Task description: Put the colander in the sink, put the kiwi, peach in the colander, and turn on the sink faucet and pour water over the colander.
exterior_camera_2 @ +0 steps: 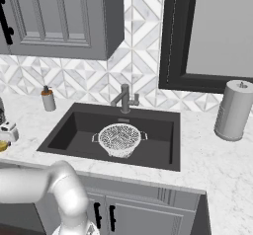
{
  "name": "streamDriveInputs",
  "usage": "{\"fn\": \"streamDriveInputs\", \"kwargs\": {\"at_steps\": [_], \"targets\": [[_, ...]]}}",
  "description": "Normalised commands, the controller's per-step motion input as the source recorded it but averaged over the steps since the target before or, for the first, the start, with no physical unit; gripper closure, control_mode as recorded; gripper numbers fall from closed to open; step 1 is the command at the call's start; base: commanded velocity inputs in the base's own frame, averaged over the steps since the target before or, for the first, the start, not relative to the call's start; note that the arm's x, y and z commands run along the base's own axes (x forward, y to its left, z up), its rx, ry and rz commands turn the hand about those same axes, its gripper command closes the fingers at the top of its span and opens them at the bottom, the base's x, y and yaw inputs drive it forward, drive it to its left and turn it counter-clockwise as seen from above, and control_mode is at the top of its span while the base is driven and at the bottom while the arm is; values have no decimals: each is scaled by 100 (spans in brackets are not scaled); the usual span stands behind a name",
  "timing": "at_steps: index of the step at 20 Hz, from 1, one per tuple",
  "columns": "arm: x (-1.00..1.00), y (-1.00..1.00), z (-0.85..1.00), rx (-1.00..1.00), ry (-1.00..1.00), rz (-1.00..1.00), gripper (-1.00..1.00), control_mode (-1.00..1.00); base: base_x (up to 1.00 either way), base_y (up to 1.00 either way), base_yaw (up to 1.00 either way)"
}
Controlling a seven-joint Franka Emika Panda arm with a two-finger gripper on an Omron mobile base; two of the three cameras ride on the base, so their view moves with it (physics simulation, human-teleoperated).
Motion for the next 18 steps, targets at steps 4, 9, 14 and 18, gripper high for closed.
{"fn": "streamDriveInputs", "kwargs": {"at_steps": [4,9,14,18], "targets": [[0,0,-29,0,0,0,-100,-100,0,0,0],[0,0,-2,0,0,0,-100,-100,0,0,0],[0,0,0,0,0,0,-100,-100,0,0,0],[-16,0,0,0,0,1,-100,-100,0,0,0]]}}
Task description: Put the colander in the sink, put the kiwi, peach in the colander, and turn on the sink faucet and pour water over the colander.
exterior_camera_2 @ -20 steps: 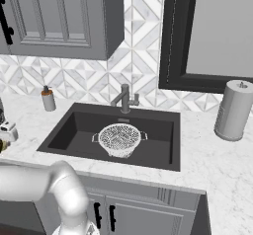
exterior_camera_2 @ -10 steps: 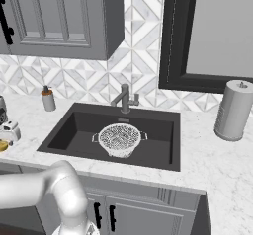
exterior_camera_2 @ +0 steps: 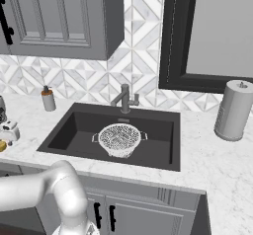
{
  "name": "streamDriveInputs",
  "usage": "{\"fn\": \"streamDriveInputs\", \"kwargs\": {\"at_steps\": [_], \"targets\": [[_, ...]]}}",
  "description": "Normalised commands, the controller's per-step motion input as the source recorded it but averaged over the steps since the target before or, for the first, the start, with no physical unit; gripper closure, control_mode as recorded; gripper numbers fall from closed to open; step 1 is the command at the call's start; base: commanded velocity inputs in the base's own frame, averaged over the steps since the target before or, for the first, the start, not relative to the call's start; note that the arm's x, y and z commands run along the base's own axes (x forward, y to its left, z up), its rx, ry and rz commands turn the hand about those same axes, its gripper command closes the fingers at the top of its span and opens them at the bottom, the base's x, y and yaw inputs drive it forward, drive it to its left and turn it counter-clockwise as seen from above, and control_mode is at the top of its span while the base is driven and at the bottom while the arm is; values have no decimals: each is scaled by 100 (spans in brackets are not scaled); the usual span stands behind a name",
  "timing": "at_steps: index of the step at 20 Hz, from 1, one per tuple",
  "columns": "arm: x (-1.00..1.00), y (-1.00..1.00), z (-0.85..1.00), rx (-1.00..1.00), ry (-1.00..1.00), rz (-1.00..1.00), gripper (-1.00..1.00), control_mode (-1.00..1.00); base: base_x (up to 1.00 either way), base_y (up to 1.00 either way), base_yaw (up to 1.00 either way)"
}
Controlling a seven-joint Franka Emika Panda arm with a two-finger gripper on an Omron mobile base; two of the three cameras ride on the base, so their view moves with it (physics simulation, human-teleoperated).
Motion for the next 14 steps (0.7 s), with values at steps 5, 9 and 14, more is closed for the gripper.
{"fn": "streamDriveInputs", "kwargs": {"at_steps": [5,9,14], "targets": [[-22,0,-9,0,-1,1,-100,-100,0,0,0],[0,-4,-13,0,-3,0,-100,-100,0,0,0],[0,0,-28,0,0,0,-100,-100,0,0,0]]}}
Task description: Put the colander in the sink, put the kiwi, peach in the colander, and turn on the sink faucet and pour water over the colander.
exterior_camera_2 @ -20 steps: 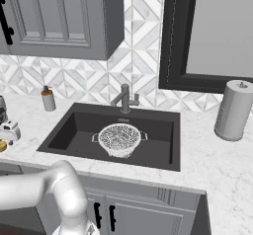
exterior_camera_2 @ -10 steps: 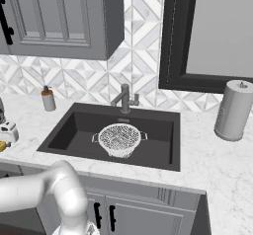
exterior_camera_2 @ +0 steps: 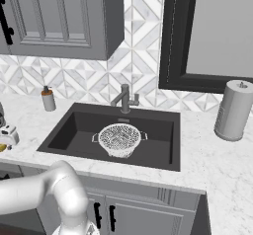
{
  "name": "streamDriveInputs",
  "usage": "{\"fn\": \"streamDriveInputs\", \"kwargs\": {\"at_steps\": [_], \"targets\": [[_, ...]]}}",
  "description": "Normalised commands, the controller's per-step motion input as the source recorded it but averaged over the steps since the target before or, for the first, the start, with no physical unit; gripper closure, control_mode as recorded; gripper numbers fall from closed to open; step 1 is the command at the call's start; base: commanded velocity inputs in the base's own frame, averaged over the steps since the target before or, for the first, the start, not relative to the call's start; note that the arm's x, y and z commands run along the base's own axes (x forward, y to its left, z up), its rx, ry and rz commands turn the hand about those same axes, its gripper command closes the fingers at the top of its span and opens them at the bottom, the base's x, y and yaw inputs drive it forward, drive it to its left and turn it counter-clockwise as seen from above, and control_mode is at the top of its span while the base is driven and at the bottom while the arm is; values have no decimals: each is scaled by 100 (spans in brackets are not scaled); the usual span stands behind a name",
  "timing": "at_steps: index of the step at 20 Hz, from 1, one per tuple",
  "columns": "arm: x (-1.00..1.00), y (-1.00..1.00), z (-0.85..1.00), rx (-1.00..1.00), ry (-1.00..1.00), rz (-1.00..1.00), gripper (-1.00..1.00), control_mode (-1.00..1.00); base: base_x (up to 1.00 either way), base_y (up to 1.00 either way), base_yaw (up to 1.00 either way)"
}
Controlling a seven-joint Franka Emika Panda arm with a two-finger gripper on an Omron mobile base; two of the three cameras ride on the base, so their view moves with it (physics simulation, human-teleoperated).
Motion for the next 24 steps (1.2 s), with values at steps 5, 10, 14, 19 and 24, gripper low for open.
{"fn": "streamDriveInputs", "kwargs": {"at_steps": [5,10,14,19,24], "targets": [[0,0,-31,0,0,0,100,-100,0,0,0],[0,0,-7,0,0,0,100,-100,0,0,0],[0,-9,2,0,0,0,100,-100,0,0,0],[0,-52,36,0,0,-1,100,-100,0,0,0],[8,-74,35,0,0,-6,100,-100,0,0,0]]}}
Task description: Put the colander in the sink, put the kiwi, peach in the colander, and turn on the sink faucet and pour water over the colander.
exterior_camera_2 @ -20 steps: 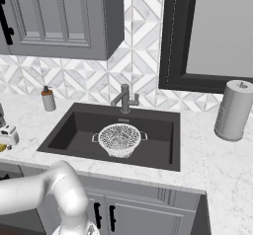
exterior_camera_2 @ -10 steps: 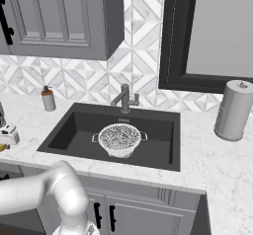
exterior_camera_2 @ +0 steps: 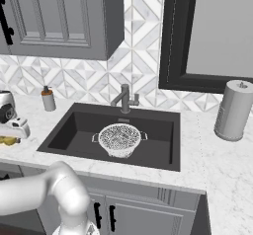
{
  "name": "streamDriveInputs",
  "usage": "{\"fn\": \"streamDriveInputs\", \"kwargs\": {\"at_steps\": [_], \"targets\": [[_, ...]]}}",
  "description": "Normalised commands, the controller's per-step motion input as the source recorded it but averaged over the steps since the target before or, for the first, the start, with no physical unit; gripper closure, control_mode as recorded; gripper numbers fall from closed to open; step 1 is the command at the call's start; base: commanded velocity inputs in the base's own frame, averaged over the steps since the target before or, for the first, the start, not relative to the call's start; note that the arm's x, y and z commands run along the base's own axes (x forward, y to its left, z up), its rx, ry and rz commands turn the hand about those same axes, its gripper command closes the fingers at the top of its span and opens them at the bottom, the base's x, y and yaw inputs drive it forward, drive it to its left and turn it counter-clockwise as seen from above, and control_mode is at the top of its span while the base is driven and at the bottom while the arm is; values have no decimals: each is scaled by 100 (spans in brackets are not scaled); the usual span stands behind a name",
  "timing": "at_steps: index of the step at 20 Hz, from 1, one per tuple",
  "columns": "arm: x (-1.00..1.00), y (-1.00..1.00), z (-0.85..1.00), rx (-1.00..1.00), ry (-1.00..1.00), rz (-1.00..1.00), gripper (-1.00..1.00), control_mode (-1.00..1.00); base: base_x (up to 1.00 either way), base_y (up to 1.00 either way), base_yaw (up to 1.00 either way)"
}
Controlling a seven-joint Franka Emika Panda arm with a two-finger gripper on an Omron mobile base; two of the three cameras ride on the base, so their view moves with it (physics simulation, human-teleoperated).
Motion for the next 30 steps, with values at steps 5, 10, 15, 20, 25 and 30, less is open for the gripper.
{"fn": "streamDriveInputs", "kwargs": {"at_steps": [5,10,15,20,25,30], "targets": [[25,-96,6,0,-1,-5,100,-100,0,0,0],[25,-100,0,0,-6,-1,100,-100,0,0,0],[29,-100,0,0,-8,-1,100,-100,0,0,0],[28,-100,0,0,-6,-2,100,-100,0,0,0],[23,-100,0,0,-8,-1,100,-100,0,0,0],[24,-96,0,0,-5,-3,100,-100,0,0,0]]}}
